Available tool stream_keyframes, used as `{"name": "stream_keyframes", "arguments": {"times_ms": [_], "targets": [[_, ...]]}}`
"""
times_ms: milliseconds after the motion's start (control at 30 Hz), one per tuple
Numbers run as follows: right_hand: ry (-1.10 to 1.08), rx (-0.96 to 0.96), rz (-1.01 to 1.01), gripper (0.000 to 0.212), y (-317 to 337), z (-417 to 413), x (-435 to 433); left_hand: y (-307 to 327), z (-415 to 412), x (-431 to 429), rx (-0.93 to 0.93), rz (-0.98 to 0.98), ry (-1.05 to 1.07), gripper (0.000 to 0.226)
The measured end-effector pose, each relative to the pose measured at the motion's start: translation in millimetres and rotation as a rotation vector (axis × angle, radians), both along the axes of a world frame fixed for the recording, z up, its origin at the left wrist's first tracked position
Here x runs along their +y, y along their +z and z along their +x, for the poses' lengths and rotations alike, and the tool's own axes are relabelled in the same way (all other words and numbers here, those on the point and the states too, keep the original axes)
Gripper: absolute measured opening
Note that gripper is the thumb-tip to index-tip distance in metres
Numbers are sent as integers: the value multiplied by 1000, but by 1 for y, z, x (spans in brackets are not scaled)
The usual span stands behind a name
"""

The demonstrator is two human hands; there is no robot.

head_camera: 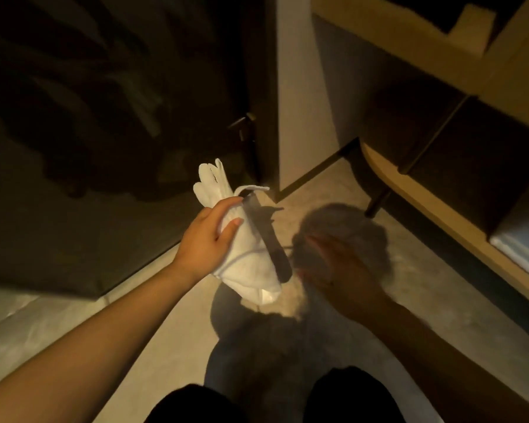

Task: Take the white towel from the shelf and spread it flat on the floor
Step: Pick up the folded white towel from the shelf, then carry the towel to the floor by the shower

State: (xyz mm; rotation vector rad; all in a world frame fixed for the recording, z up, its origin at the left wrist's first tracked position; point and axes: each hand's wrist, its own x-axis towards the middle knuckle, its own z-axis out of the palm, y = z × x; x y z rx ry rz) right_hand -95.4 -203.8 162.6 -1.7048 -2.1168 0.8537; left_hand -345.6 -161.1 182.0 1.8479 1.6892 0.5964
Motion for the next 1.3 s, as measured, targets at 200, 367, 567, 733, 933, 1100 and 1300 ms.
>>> {"name": "stream_keyframes", "arguments": {"times_ms": [200,367,567,733,933,1100,1300], "targets": [[190,-31,23,67,198,-34,-20,185,-23,-61,19,-83,129,38],[332,-84,68,67,348,-26,-43,328,-4,-109,44,-44,224,37],[455,-21,44,67,457,0,-74,432,24,-178,89,6,393,34],[613,-52,49,73,486,9,-95,463,36,-232,99,11,534,34],[719,-108,-24,72,492,8,-141,475,41,-314,202,24,662,36],[829,-184,22,72,493,6,-202,483,53,-403,235,1,742,33],[1010,-140,102,74,501,4,-306,494,86,-537,243,-9,855,32]]}}
